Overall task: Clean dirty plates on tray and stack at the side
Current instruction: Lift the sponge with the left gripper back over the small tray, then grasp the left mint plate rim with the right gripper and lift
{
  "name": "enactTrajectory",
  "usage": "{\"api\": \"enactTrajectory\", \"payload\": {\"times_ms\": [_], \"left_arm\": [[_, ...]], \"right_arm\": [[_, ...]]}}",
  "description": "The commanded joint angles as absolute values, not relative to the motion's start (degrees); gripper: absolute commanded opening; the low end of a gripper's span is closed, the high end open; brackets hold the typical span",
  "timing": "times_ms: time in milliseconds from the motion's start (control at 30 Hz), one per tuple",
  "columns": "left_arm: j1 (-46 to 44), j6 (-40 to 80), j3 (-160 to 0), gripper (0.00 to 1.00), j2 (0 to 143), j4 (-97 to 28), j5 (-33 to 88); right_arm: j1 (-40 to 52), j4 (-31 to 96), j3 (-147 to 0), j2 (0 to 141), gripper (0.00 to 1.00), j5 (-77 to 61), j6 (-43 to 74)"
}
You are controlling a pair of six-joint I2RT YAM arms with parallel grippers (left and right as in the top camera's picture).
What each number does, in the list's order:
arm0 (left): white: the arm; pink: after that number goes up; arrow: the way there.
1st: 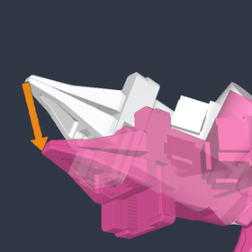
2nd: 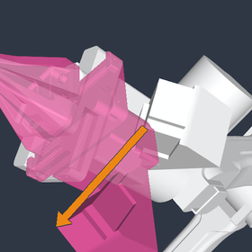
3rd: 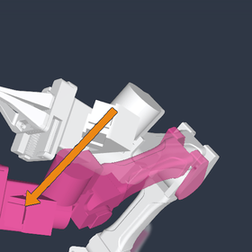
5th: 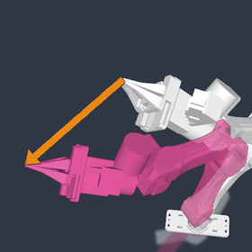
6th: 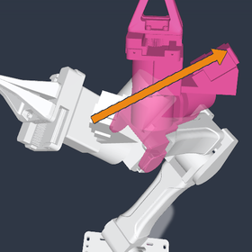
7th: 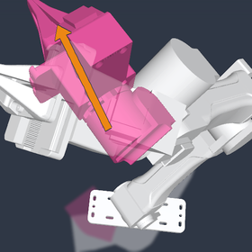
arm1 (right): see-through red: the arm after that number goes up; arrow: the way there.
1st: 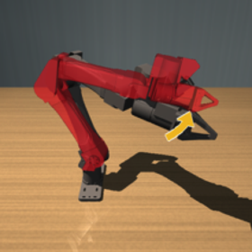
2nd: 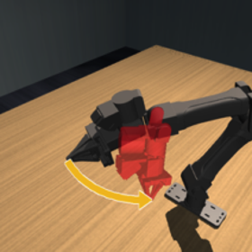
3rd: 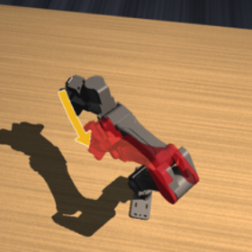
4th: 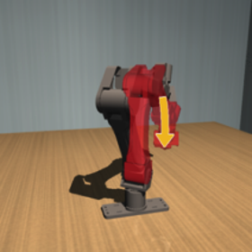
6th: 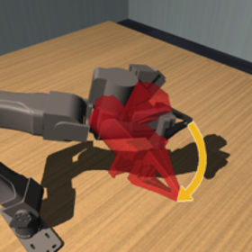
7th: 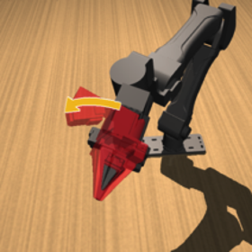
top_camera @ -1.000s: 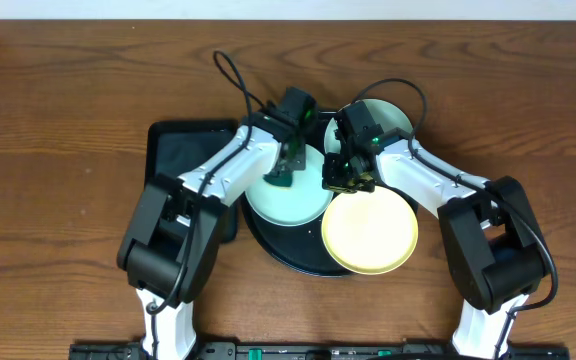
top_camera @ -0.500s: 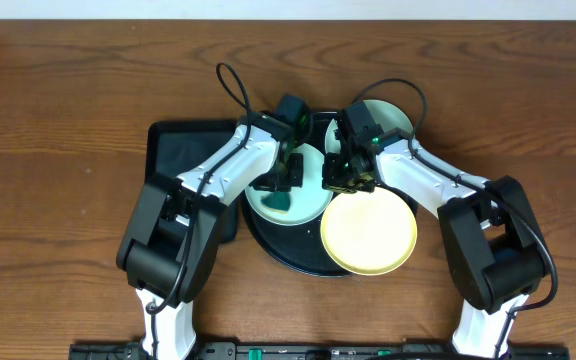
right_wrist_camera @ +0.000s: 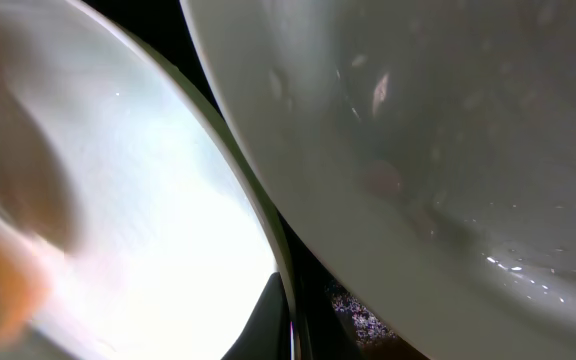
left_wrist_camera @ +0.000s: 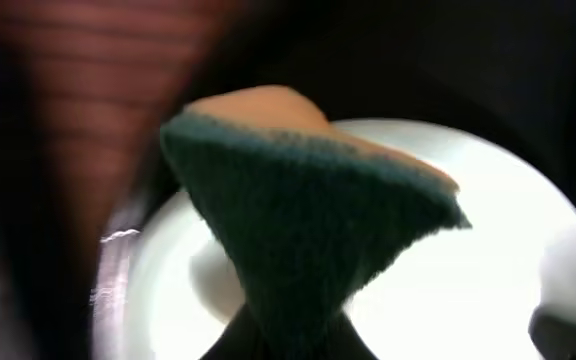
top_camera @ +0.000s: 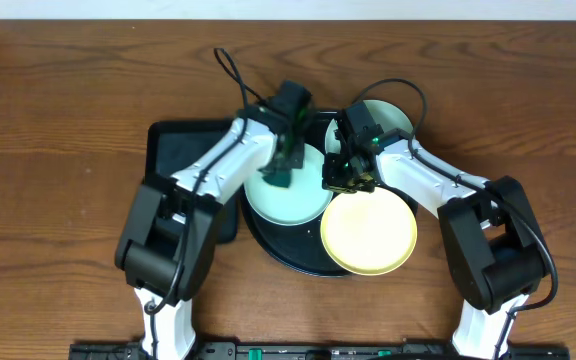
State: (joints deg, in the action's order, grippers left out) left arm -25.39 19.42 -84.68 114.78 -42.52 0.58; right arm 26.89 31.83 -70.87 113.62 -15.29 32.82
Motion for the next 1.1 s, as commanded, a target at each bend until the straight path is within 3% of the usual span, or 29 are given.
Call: {"api": "enactTrajectory", "payload": {"times_ms": [0,167,467,1067], "left_arm": [[-22.17,18.72,-92.82,0.08,112.27,-48.86,-3.03],[-18.9,18.7,-98.08,0.07,108.25,-58.61,-2.5],[-11.53,18.7,-98.08,0.07,102.06,-60.4,-2.17],[-10.68,18.7,-97.73,0.08,102.02,-62.13,-2.2]], "right_arm": [[27.09,32.32,-69.14,115.44,0.01,-13.69,32.47],[27.09,31.7,-69.54,115.26,0.01,-16.21,29.67],[27.38,32.1,-69.76,107.68,0.01,-13.21,27.07],[35.22,40.47,-70.43,92.47,0.01,18.92,22.9]]}}
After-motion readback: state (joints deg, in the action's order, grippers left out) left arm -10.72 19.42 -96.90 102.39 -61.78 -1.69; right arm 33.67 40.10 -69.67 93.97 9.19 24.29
